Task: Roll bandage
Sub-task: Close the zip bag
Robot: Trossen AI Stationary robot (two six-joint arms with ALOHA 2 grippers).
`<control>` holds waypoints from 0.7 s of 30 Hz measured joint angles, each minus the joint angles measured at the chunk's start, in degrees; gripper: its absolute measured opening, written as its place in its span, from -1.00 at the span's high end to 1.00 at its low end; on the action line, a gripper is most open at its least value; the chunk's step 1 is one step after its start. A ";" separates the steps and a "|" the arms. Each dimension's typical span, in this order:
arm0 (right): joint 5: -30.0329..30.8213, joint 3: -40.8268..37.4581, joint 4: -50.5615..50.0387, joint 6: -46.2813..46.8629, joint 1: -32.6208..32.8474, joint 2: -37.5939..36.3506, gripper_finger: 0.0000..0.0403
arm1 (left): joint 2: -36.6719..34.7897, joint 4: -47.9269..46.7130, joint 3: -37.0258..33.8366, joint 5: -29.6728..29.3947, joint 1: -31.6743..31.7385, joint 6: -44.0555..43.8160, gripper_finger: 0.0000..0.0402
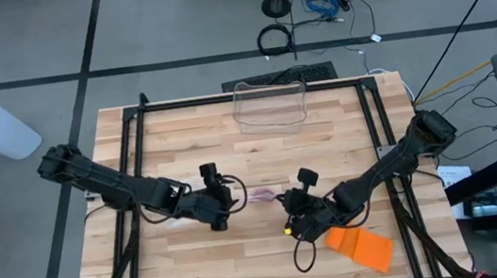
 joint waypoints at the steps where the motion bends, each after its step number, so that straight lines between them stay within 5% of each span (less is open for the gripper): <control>1: 0.10 0.00 -0.02 -0.08 -0.10 -0.02 1.00 | 0.47 0.27 0.01 1.24 0.00 0.79 -0.26; 12: 0.13 0.00 0.04 -0.57 -0.59 -0.02 1.00 | 1.73 6.25 0.00 4.00 0.00 3.07 -0.22; 21: 0.11 0.00 0.40 -0.93 -0.59 -0.02 1.00 | 1.73 7.01 -0.02 6.98 0.56 4.50 0.31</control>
